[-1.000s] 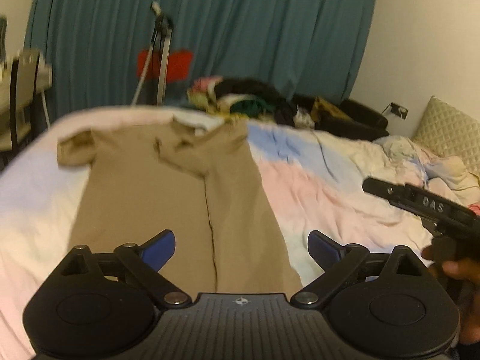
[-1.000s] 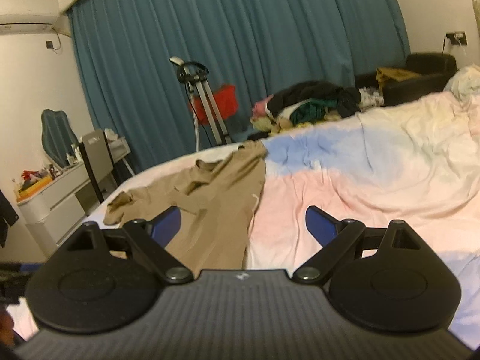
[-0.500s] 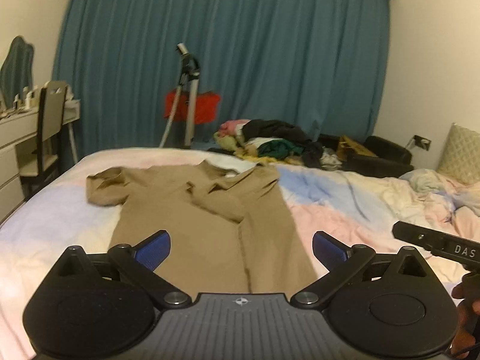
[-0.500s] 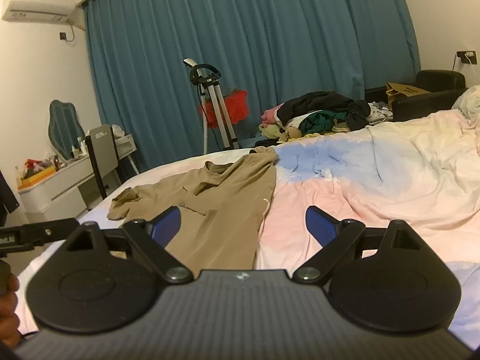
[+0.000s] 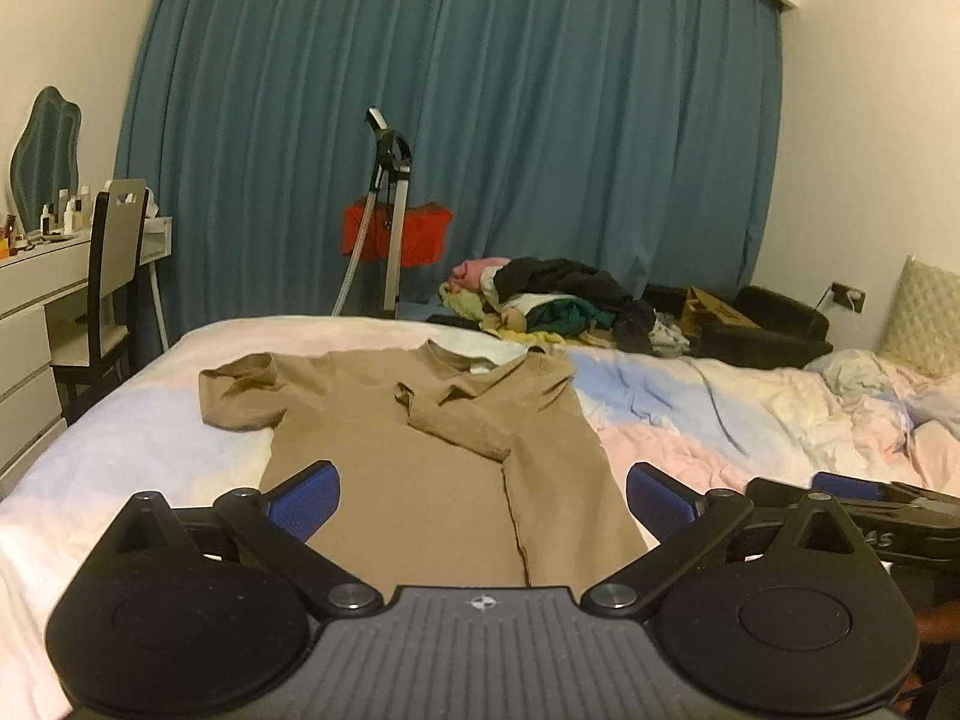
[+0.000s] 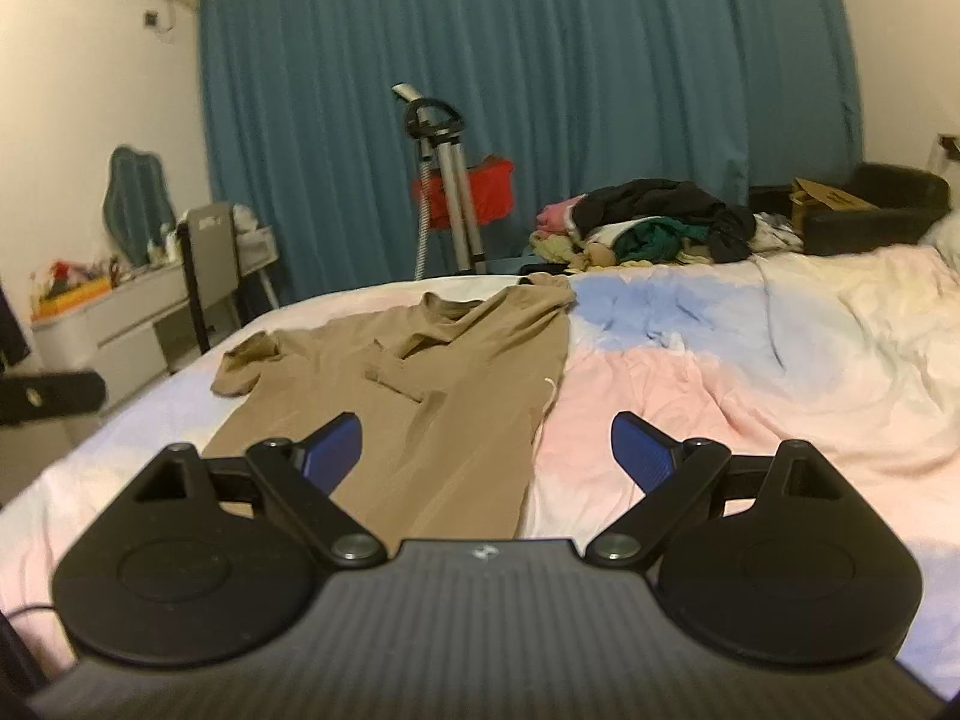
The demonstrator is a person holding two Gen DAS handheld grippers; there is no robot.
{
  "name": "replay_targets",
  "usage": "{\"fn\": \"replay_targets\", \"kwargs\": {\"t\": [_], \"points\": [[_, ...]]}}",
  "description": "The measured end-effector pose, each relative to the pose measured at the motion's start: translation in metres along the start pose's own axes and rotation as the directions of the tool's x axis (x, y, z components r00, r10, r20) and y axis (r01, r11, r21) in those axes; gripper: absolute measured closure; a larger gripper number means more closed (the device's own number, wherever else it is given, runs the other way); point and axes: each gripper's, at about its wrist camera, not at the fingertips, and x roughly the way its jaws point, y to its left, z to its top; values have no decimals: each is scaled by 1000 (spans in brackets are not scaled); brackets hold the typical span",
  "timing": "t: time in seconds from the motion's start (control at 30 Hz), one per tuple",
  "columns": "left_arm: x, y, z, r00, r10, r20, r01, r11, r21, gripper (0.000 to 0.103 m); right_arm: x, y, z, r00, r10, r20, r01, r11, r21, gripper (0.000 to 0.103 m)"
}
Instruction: Fold clothes
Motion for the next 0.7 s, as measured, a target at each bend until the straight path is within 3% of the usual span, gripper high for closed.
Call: {"fn": "replay_targets", "kwargs": {"t": [0.13, 0.3, 0.43, 0.53, 0.7], "points": [[-5, 10, 4, 999, -51, -6, 50, 997, -52, 0, 34, 16, 16, 997, 43, -57, -49, 993, -106, 12], [-5, 41, 3, 996, -86, 0, 86, 992, -90, 0, 118, 66, 28, 976, 93, -197, -148, 945, -291, 12], [10, 75, -6, 999, -31, -24, 29, 995, -92, 0, 203, 115, 31, 943, 116, -312, -222, 918, -329, 12], [29, 108, -11, 996, -5, -84, -10, 983, -185, 0, 256, 162, 25, 931, 154, -330, -280, 882, -380, 12], [61, 149, -21, 987, 10, -159, -66, 935, -350, 0, 332, 248, -4, 938, 199, -284, -328, 776, -539, 12]]}}
